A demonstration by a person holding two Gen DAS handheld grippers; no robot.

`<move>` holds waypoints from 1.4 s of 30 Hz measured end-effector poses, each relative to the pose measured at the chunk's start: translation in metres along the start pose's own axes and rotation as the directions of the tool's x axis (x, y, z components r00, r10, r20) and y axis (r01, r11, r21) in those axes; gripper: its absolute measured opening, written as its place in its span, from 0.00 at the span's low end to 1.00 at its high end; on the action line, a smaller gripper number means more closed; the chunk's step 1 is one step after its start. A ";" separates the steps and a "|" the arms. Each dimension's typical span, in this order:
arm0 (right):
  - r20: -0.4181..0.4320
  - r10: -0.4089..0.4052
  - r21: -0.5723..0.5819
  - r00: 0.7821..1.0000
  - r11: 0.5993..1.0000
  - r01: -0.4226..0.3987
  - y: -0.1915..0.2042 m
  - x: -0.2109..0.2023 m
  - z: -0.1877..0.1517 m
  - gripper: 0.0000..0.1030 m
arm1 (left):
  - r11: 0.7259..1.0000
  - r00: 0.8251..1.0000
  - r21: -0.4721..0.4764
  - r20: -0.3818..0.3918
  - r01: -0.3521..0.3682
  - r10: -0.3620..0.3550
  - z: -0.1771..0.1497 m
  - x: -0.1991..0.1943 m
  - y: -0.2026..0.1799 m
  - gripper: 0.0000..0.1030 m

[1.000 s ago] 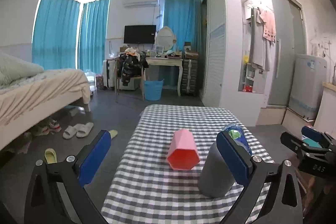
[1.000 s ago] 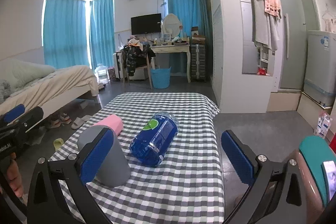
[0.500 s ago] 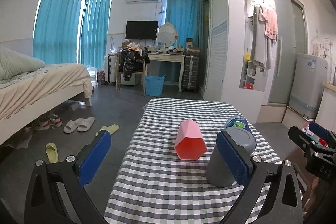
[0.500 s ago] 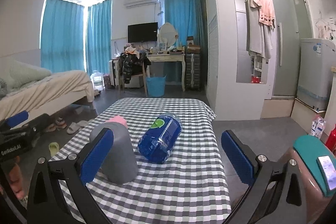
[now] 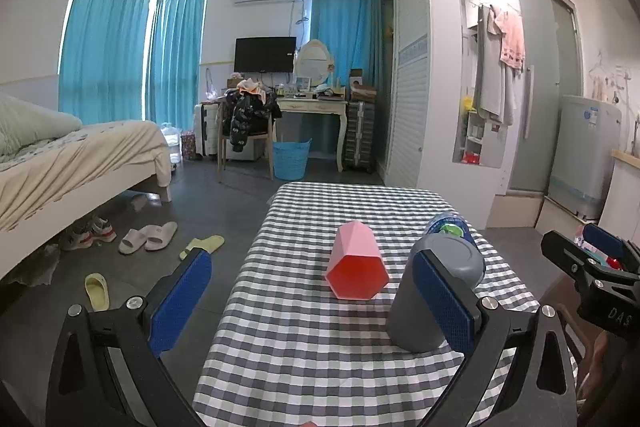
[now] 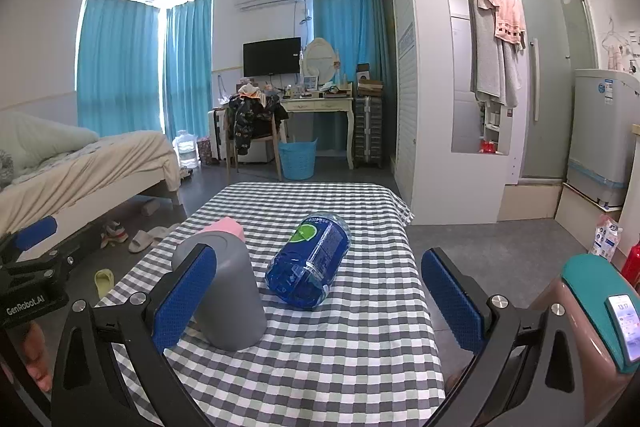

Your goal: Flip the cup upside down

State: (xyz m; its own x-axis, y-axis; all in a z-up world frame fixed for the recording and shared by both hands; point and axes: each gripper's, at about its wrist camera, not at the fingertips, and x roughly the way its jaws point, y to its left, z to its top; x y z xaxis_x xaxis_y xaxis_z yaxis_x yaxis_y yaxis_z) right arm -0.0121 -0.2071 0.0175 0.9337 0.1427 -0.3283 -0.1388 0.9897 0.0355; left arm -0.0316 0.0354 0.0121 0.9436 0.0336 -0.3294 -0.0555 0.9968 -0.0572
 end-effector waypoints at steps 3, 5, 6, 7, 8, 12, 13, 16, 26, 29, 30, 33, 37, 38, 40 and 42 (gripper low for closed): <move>0.000 0.003 -0.004 1.000 1.000 -0.003 0.002 0.001 0.000 1.00 | 1.000 1.000 -0.001 -0.003 0.003 -0.003 0.000 0.001 0.000 1.00; -0.001 0.005 -0.007 1.000 1.000 -0.005 0.004 0.002 0.000 1.00 | 1.000 1.000 0.001 -0.002 0.004 -0.004 0.000 0.001 0.000 1.00; -0.002 0.005 -0.008 1.000 1.000 -0.005 0.005 0.003 -0.001 1.00 | 1.000 1.000 0.001 -0.002 0.003 -0.003 0.000 0.001 0.000 1.00; -0.002 0.005 -0.009 1.000 1.000 -0.005 0.006 0.003 -0.001 1.00 | 1.000 1.000 0.000 -0.001 0.004 -0.004 0.000 0.001 0.000 1.00; -0.005 0.007 -0.010 1.000 1.000 -0.007 0.007 0.004 -0.001 1.00 | 1.000 1.000 -0.001 -0.002 0.004 -0.004 0.000 0.001 0.000 1.00; -0.013 0.011 -0.022 1.000 1.000 -0.011 0.011 0.005 -0.002 1.00 | 1.000 1.000 -0.001 -0.001 0.004 -0.004 -0.001 0.001 0.000 1.00; -0.013 0.011 -0.025 1.000 1.000 -0.011 0.011 0.005 -0.003 1.00 | 1.000 1.000 -0.001 -0.002 0.005 -0.005 0.000 0.001 0.000 1.00; -0.014 0.011 -0.028 1.000 1.000 -0.012 0.013 0.005 -0.003 1.00 | 1.000 1.000 -0.001 0.000 0.003 -0.003 0.000 0.000 0.000 1.00; -0.019 0.019 -0.028 1.000 0.999 -0.020 0.014 0.005 -0.006 1.00 | 1.000 1.000 0.007 -0.003 0.007 -0.007 0.002 -0.002 0.000 1.00; -0.021 0.021 -0.029 1.000 0.999 -0.022 0.013 0.006 -0.005 1.00 | 1.000 1.000 0.006 -0.003 0.007 -0.007 0.002 -0.002 0.000 1.00; -0.023 0.022 -0.029 0.999 0.999 -0.023 0.014 0.006 -0.006 1.00 | 1.000 1.000 0.007 -0.003 0.007 -0.007 0.002 -0.002 0.000 1.00; -0.024 0.023 -0.030 0.999 0.999 -0.024 0.014 0.006 -0.006 1.00 | 1.000 1.000 0.005 -0.004 0.007 -0.007 0.002 -0.002 0.000 1.00; -0.028 0.024 -0.030 0.999 0.999 -0.024 0.014 0.007 -0.006 1.00 | 1.000 1.000 0.006 -0.004 0.007 -0.007 0.001 -0.002 -0.001 1.00; -0.028 0.024 -0.031 0.999 0.999 -0.025 0.014 0.006 -0.007 1.00 | 1.000 1.000 0.006 -0.003 0.007 -0.007 0.001 -0.002 0.000 1.00; -0.029 0.024 -0.032 0.999 0.999 -0.025 0.015 0.007 -0.007 1.00 | 1.000 1.000 0.005 -0.004 0.007 -0.007 0.001 -0.002 -0.001 1.00; -0.030 0.024 -0.033 0.999 0.999 -0.025 0.015 0.006 -0.007 1.00 | 1.000 1.000 0.006 -0.006 0.008 -0.008 0.002 -0.002 0.000 1.00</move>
State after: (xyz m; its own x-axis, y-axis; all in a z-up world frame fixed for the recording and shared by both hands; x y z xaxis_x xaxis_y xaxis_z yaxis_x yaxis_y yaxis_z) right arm -0.0105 -0.1914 0.0091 0.9199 0.1661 -0.3551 -0.1731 0.9848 0.0122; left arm -0.0327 0.0350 0.0143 0.9421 0.0255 -0.3343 -0.0464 0.9974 -0.0545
